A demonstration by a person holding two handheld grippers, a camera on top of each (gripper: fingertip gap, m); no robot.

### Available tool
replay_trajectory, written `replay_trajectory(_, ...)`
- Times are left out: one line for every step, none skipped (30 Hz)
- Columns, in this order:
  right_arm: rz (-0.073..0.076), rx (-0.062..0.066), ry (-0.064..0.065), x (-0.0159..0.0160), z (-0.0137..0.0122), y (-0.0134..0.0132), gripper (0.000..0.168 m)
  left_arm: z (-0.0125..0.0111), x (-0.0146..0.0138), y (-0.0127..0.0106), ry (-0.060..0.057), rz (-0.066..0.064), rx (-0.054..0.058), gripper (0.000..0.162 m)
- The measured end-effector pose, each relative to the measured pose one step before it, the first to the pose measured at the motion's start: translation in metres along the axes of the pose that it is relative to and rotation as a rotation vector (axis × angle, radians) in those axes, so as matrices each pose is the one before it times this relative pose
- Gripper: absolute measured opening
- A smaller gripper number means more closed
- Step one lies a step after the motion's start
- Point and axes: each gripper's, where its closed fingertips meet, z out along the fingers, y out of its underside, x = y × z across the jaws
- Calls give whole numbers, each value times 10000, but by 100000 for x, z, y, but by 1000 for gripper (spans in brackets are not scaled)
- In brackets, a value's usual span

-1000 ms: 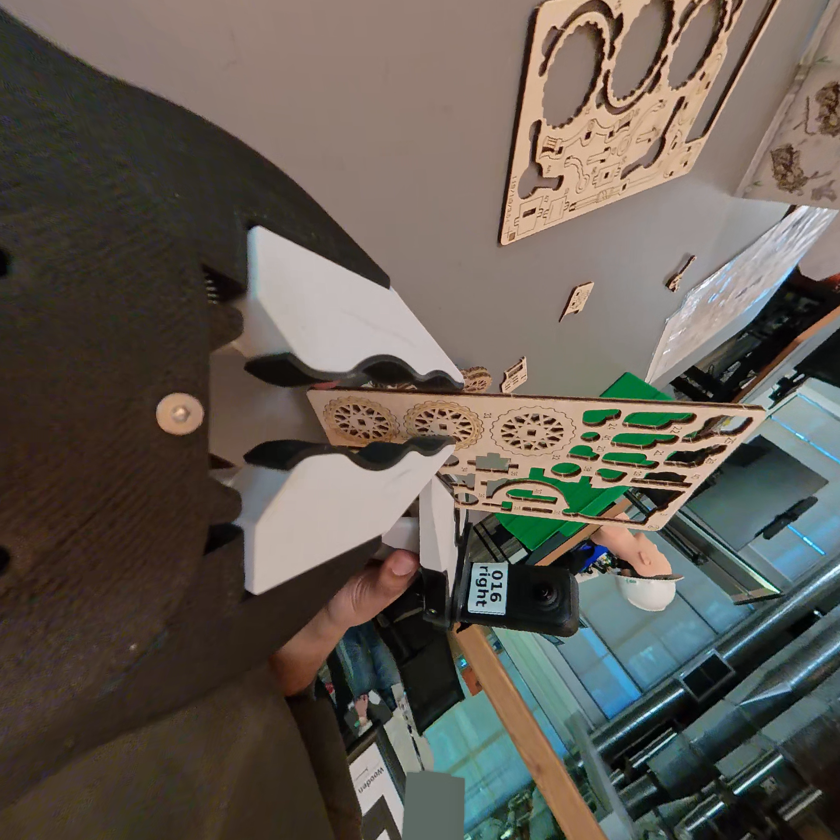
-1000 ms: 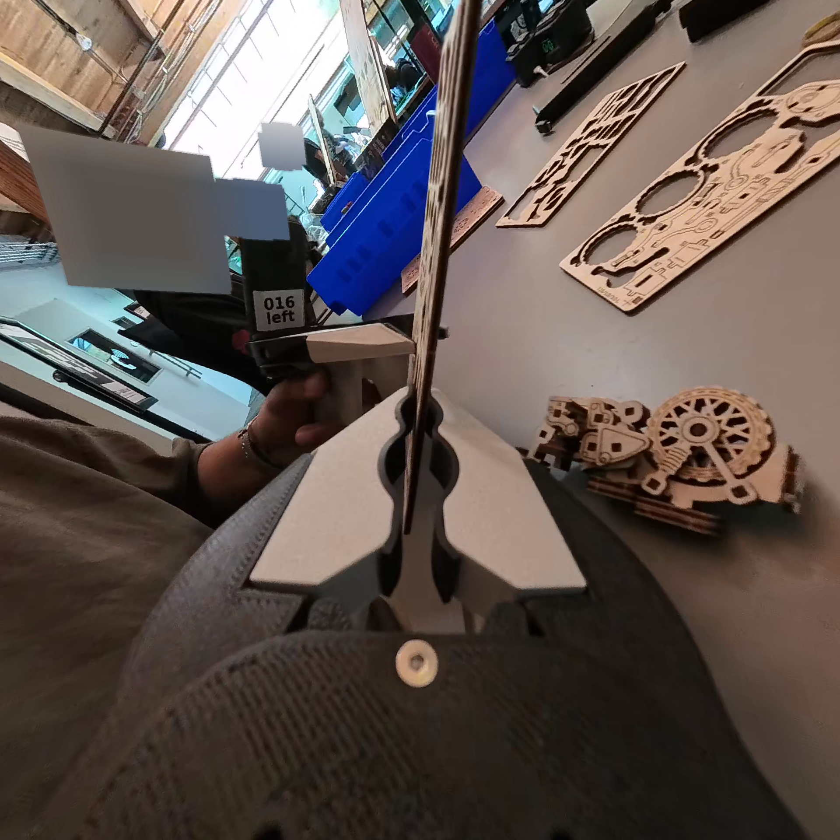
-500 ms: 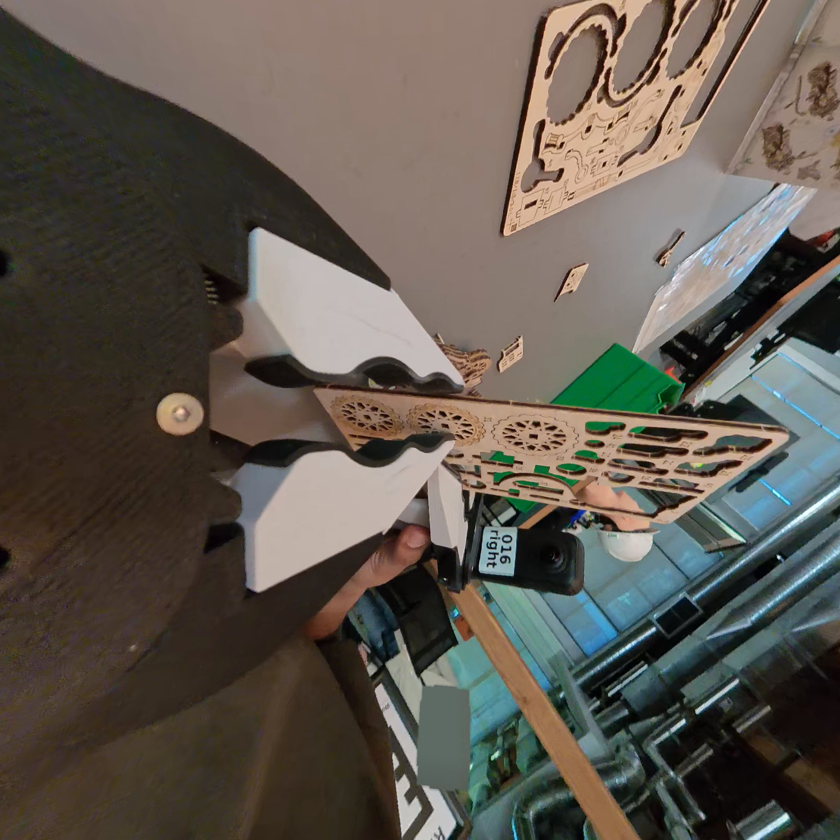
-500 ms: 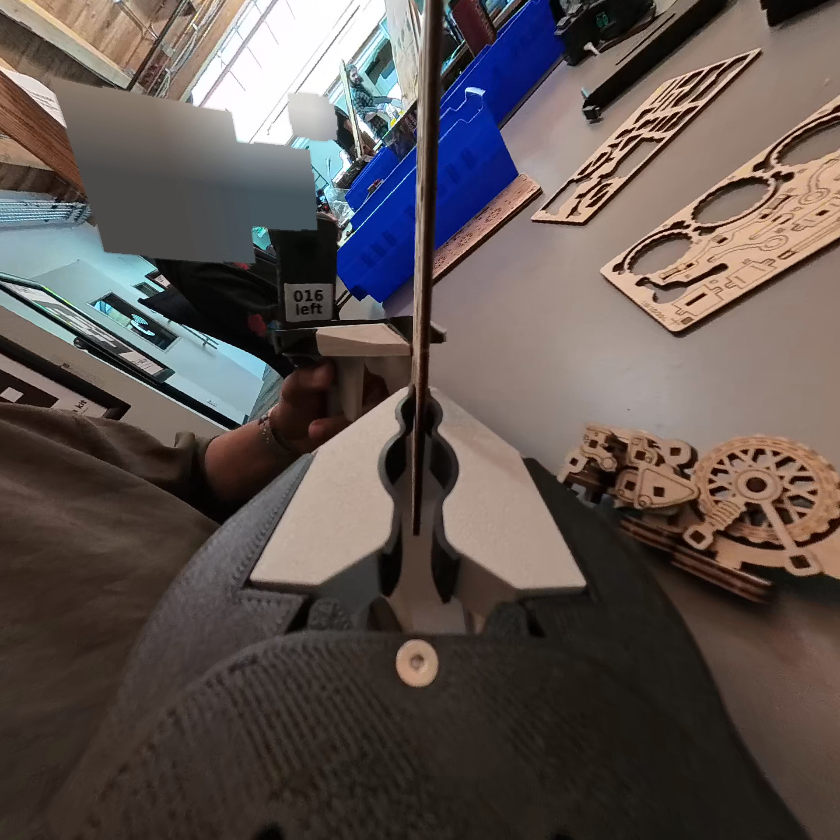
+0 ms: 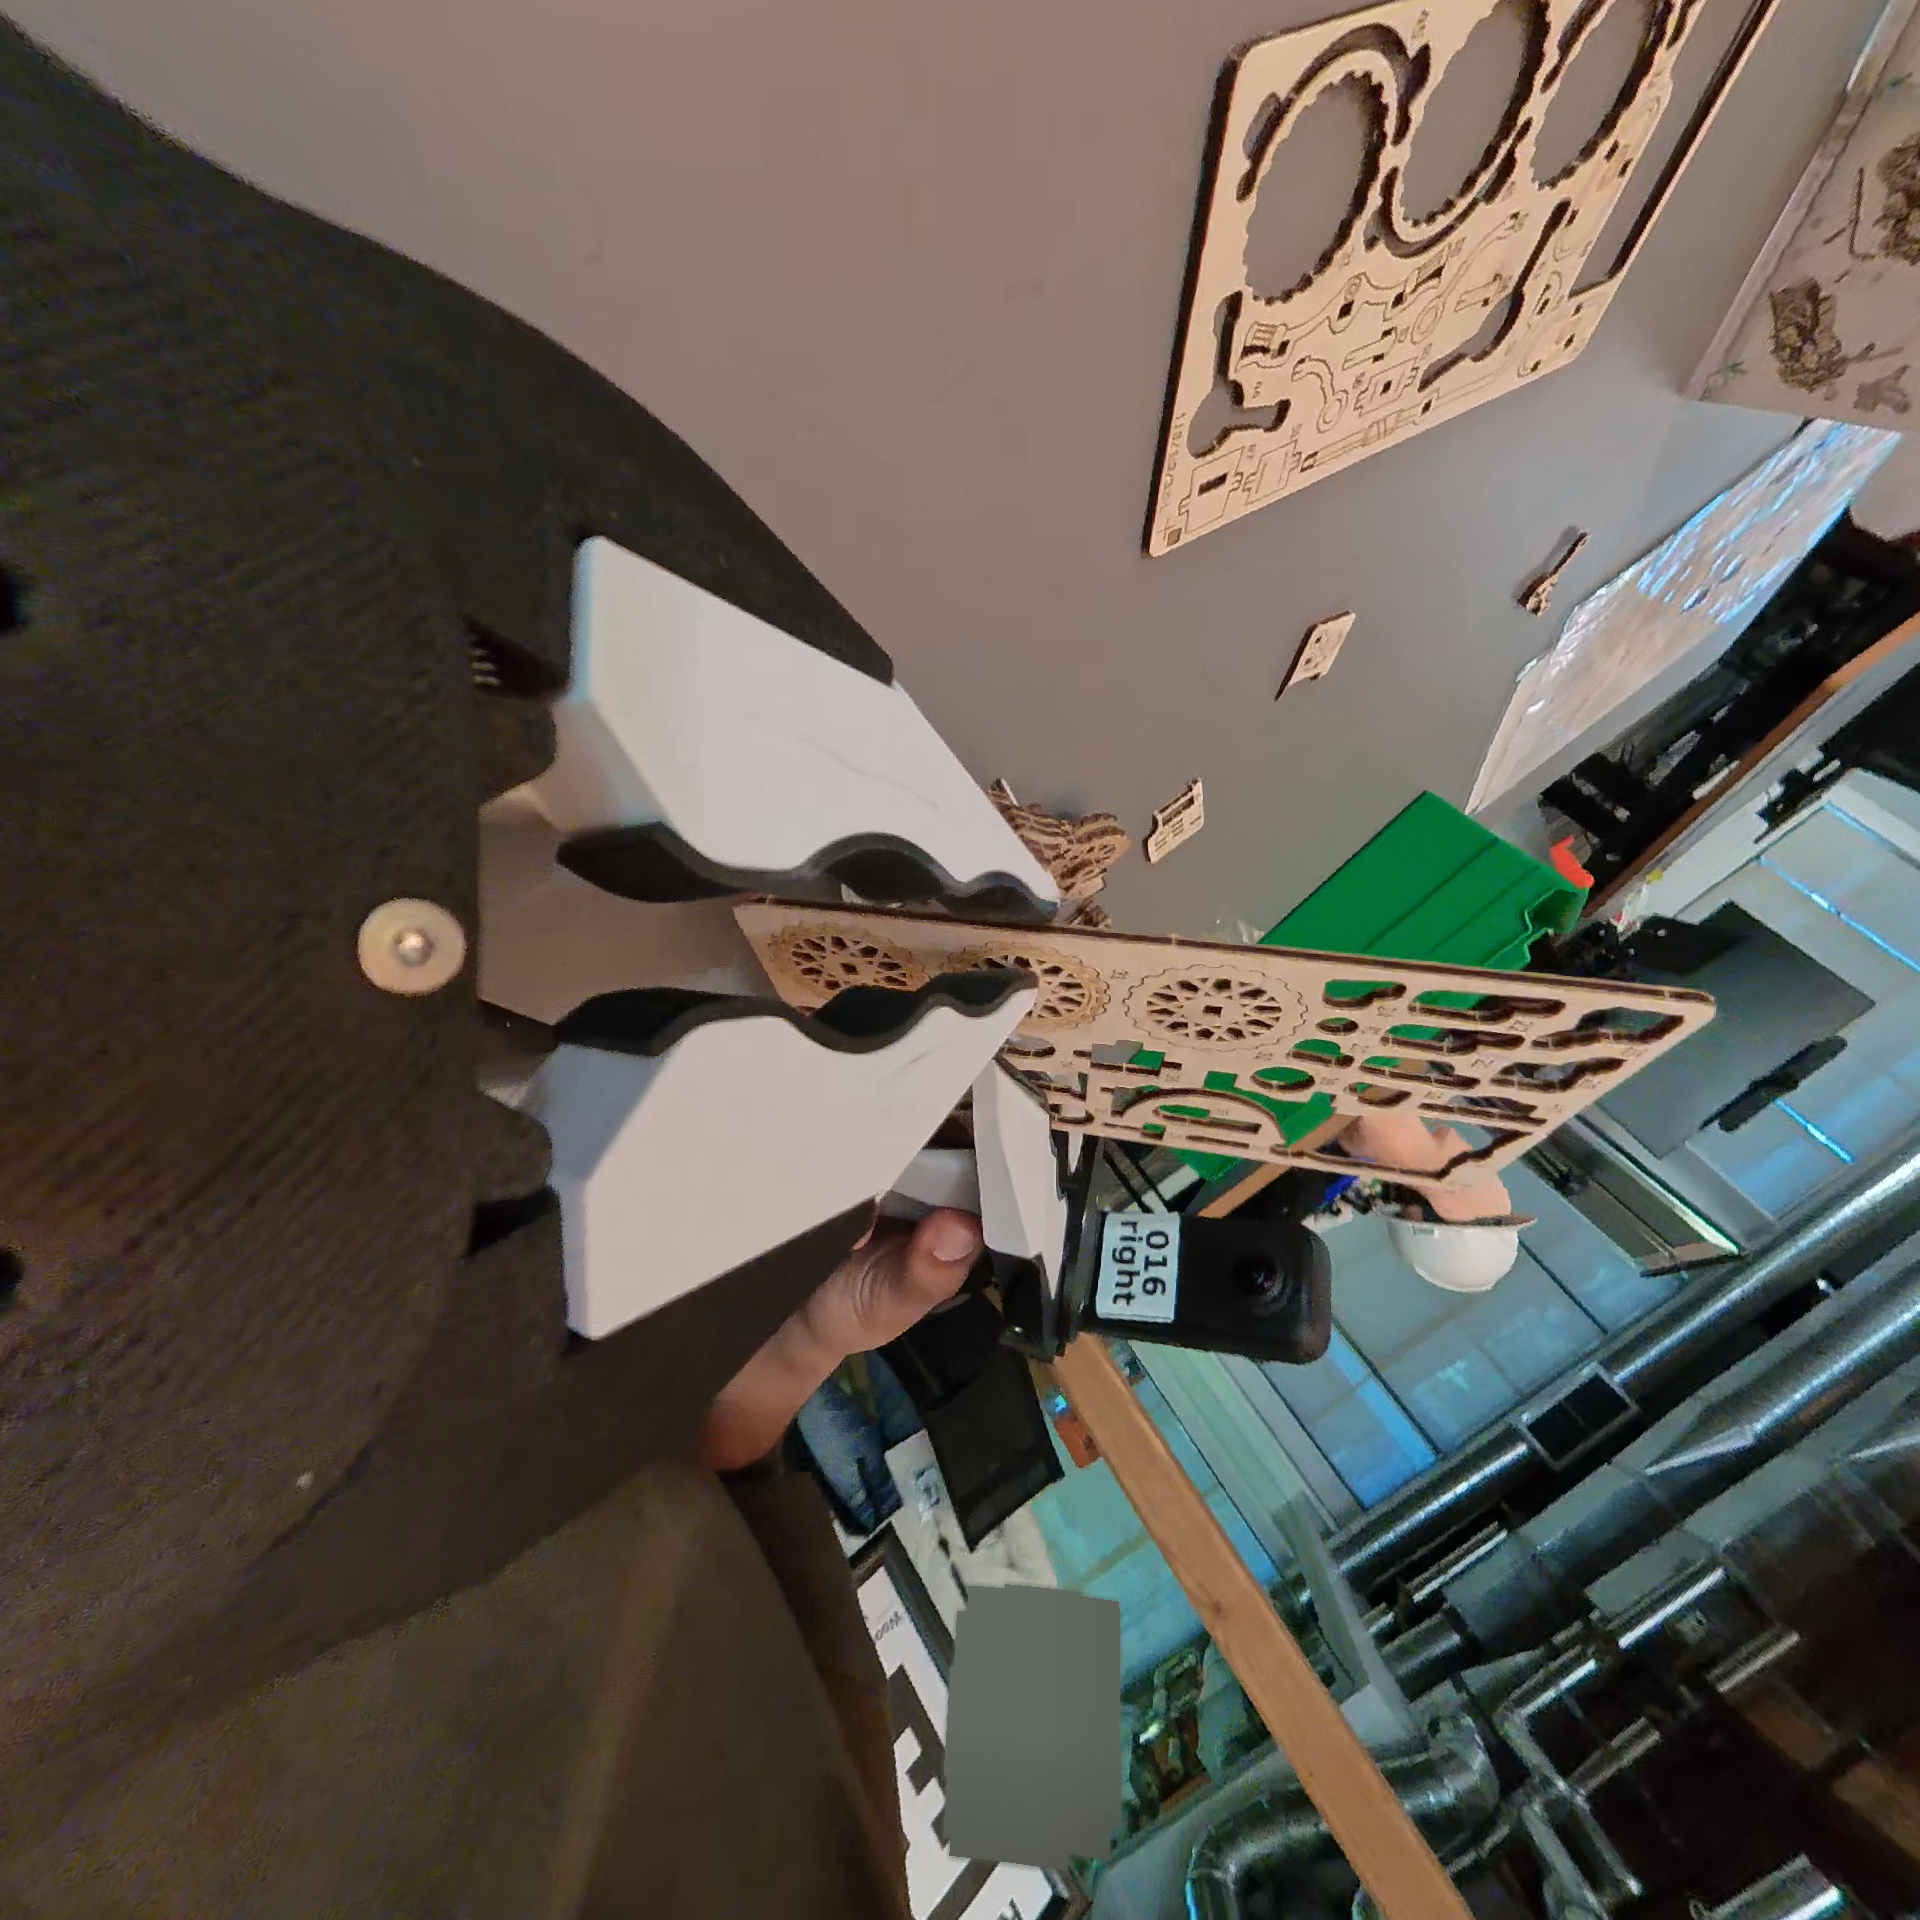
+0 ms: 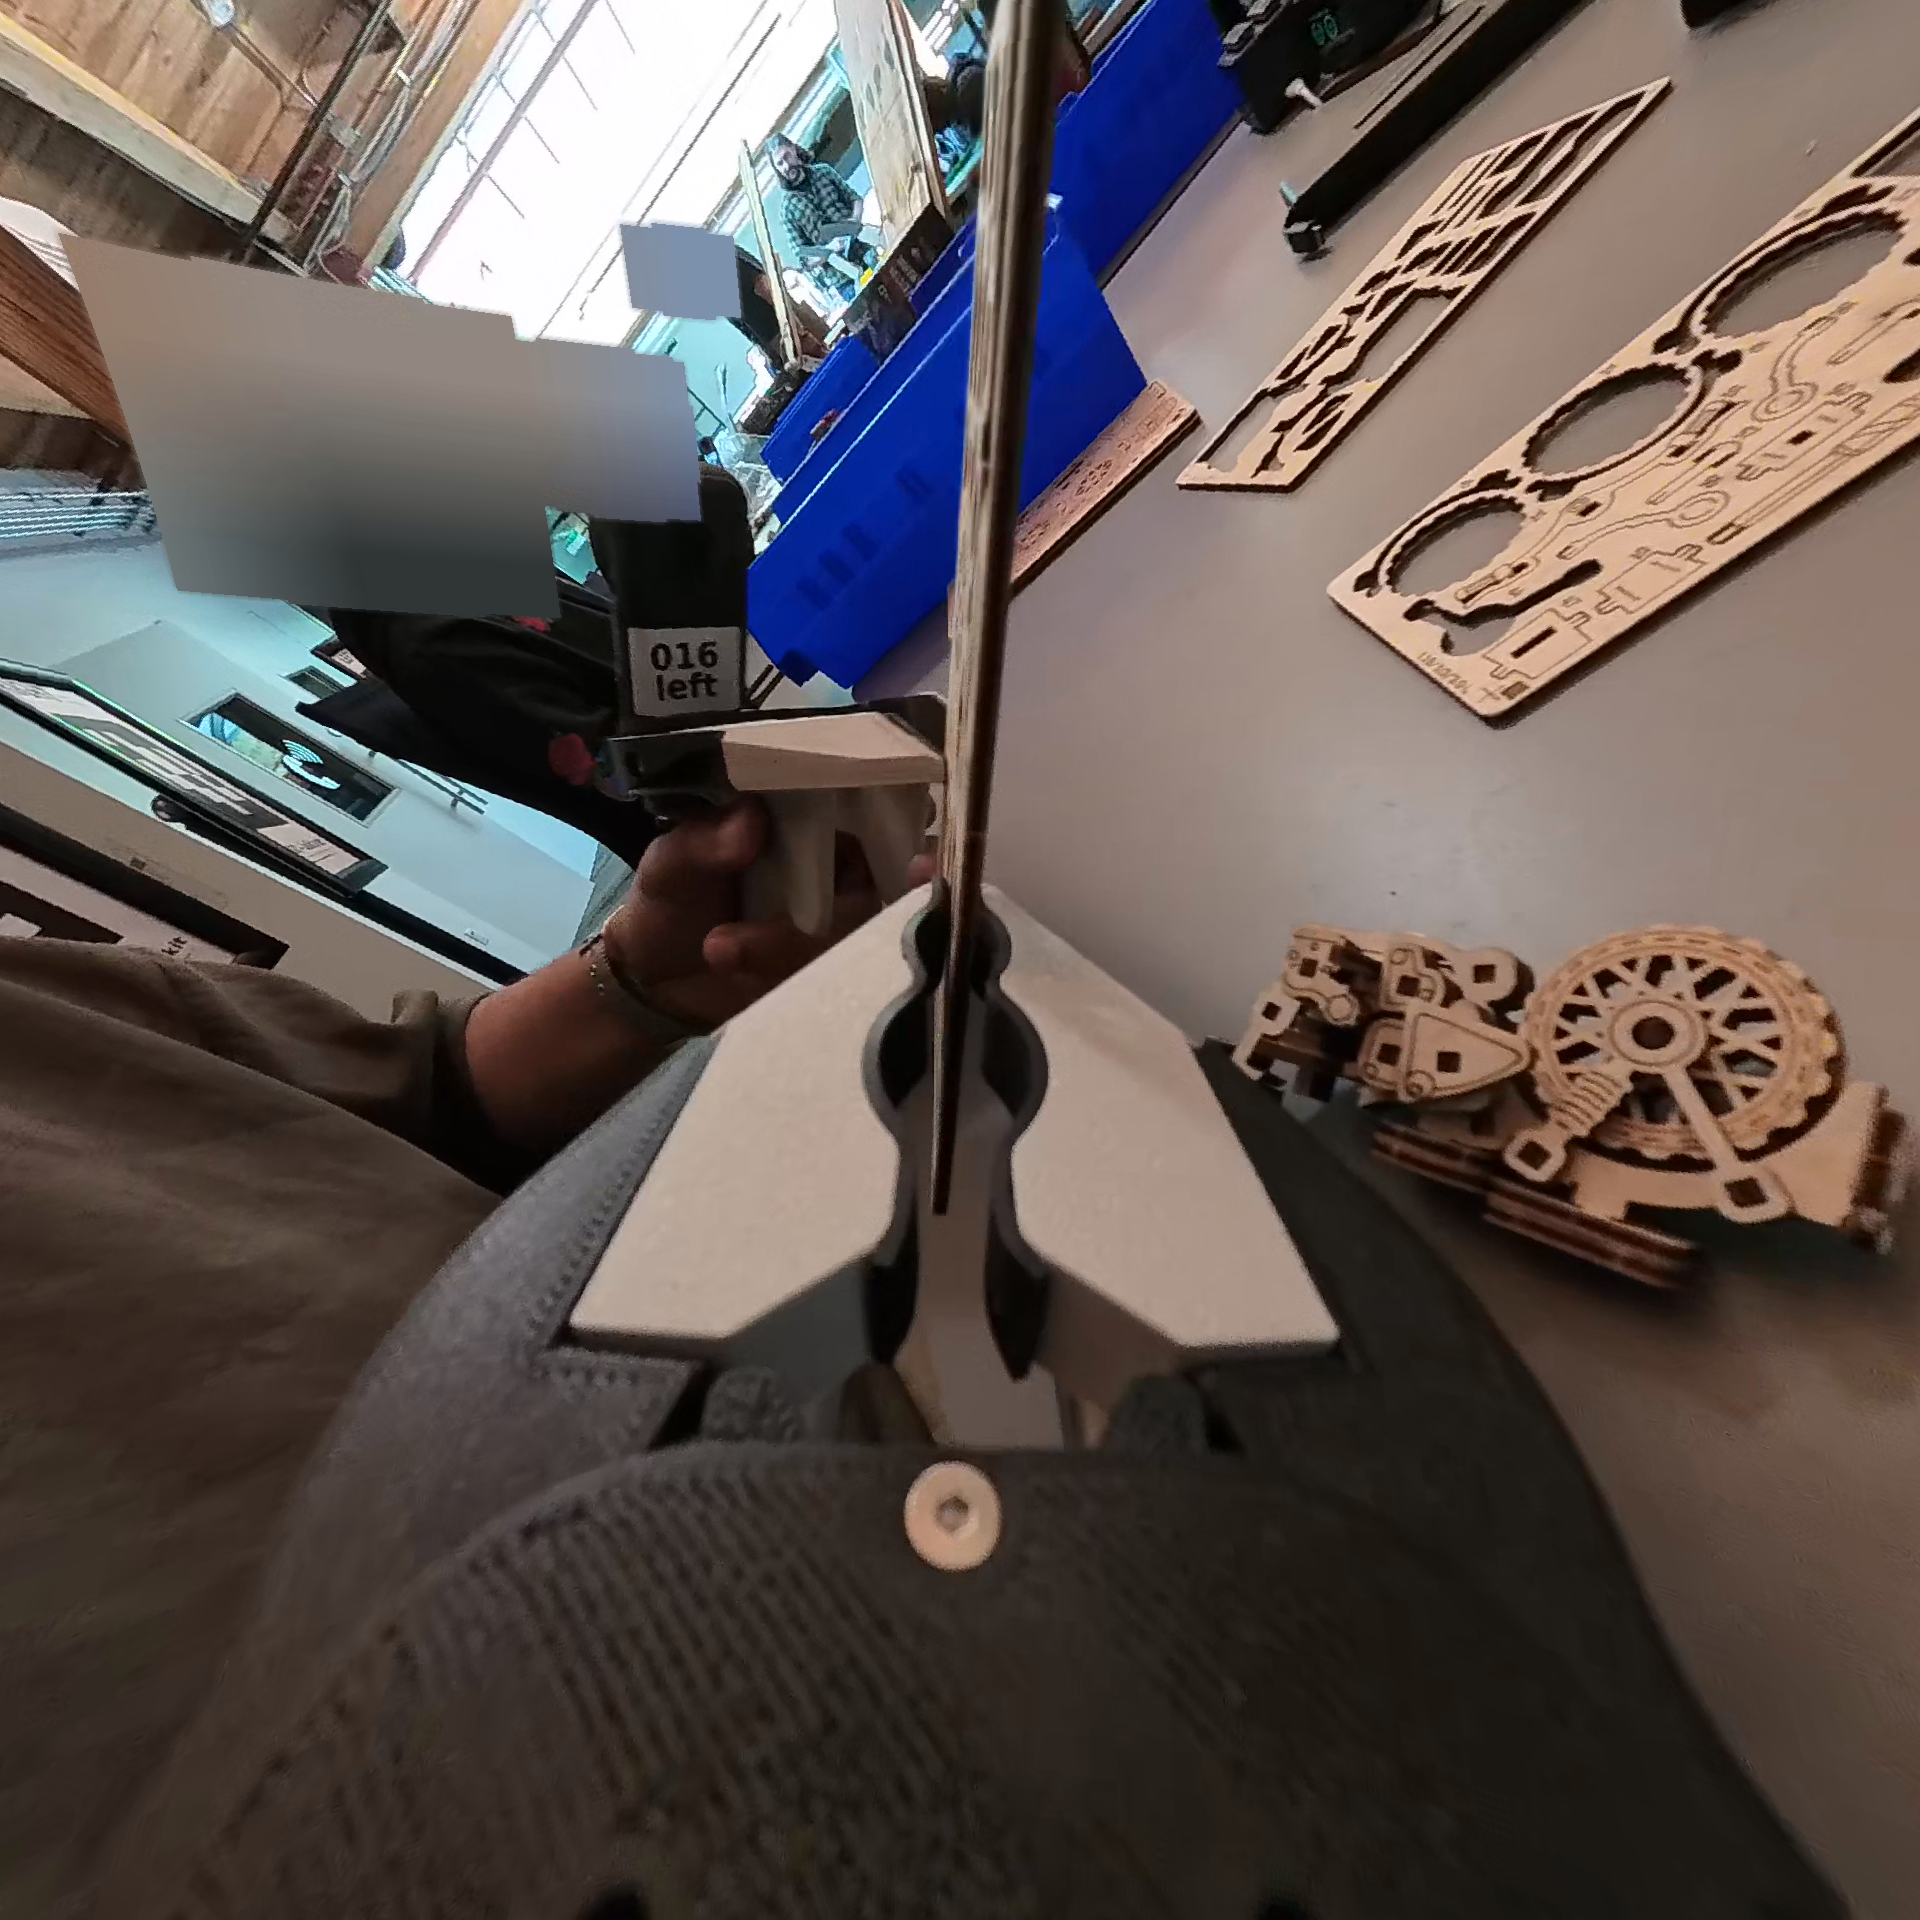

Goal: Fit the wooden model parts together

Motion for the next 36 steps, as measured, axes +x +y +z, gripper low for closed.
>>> replay_trajectory(-8, -31, 73, 104, 4, 70, 2, 64, -126, 71, -122, -6, -17, 6)
replay_trajectory(-41, -49, 95, 124, 13, 78, 2, 51, -144, 98, -118, -26, -33, 6)
replay_trajectory(-86, -68, 126, 135, 38, 99, 1, 39, -165, 115, -117, -43, -51, 7)
replay_trajectory(-109, -58, 134, 110, 39, 92, 2, 24, -165, 118, -107, -78, -61, 7)
replay_trajectory(-96, -56, 141, 116, 54, 89, 2, 24, -144, 89, -95, -92, -33, 7)
replay_trajectory(-83, -58, 134, 116, 59, 98, 2, 24, -182, 93, -120, -95, -17, 7)
replay_trajectory(-58, -59, 96, 93, 37, 102, 2, 10, -152, 87, -106, -94, 0, 7)
replay_trajectory(-23, -51, 80, 92, 45, 90, 1, 7, -132, 92, -93, -89, -23, 7)
replay_trajectory(15, -32, 60, 87, 39, 67, 2, 20, -113, 83, -93, -50, -13, 7)
replay_trajectory(24, -29, 53, 87, 27, 67, 2, 16, -101, 68, -103, 3, -3, 7)
replay_trajectory(1, -31, 52, 95, 22, 63, 2, 31, -100, 60, -116, 49, -2, 7)
replay_trajectory(-11, -23, 47, 72, 15, 50, 2, 30, -77, 58, -124, 62, -12, 7)
replay_trajectory(-30, -19, 52, 50, 7, 30, 2, 23, -45, 22, -105, 73, 17, 7)
replay_trajectory(-64, -32, 64, 50, 11, 35, 2, 19, -48, 36, -102, 64, 6, 7)
replay_trajectory(-86, -29, 71, 23, 4, 36, 2, 25, -47, 40, -93, 45, 1, 7)
replay_trajectory(-81, -17, 70, 22, 3, 18, 2, 8, -29, 27, -62, 28, 21, 8)
replay_trajectory(-48, -21, 43, 20, 11, 25, 2, 13, -40, 18, -40, -4, 19, 7)
replay_trajectory(-7, -6, -25, -15, -28, -9, 2, 10, -4, 33, 24, -15, -10, 7)
replay_trajectory(68, 44, -124, -117, -53, -127, 2, 1, 76, -14, 149, -5, -24, 8)
replay_trajectory(166, 102, -182, -202, -68, -232, 2, -48, 208, -187, 253, 6, 53, 8)
replay_trajectory(141, 117, -135, -150, -43, -226, 1, -45, 214, -290, 206, 56, 154, 8)
replay_trajectory(5, 39, -28, -33, -32, -84, 1, -9, 133, -169, 77, 253, 120, 8)
replay_trajectory(-93, -44, 52, 48, -13, 65, 1, 11, -7, 48, -47, 441, -22, 9)
replay_trajectory(-84, -53, 52, 22, 13, 97, 1, 27, -34, 148, -110, 453, -90, 11)
replay_trajectory(-52, -87, -8, -91, 86, 170, 1, 66, 205, 131, 13, 390, -82, 18)
replay_trajectory(-10, -84, -47, -154, 121, 175, 1, 107, 53, 27, -112, 232, -25, 20)
replay_trajectory(-18, -8, 64, 25, 70, 77, 2, 51, -185, -19, -267, 196, 3, 18)
replay_trajectory(-28, -11, 34, 34, 7, 24, 2, 0, -16, -43, -120, 150, 0, 18)
replay_trajectory(27, 2, -40, -49, -27, -28, 2, -1, 31, -3, -36, 43, -46, 18)
replay_trajectory(65, 16, -50, -54, -10, -40, 2, -35, 28, -14, -11, 3, -7, 17)
replay_trajectory(13, -16, 23, 1, 41, 63, 2, -20, -24, 0, -37, -29, 8, 17)
replay_trajectory(-86, -40, 130, 92, 74, 130, 2, 6, -86, 49, -84, -59, -27, 17)
replay_trajectory(-139, -43, 174, 93, 39, 114, 2, 36, -107, 115, -113, -67, -71, 17)
replay_trajectory(-144, -35, 149, 51, 6, 39, 2, 35, -57, 109, -88, -29, -41, 17)
replay_trajectory(-124, -55, 128, 67, 3, 52, 2, 25, -43, 54, -89, -54, 6, 17)
replay_trajectory(-73, -55, 86, 65, 2, 47, 2, 11, -42, 67, -105, -71, -5, 17)
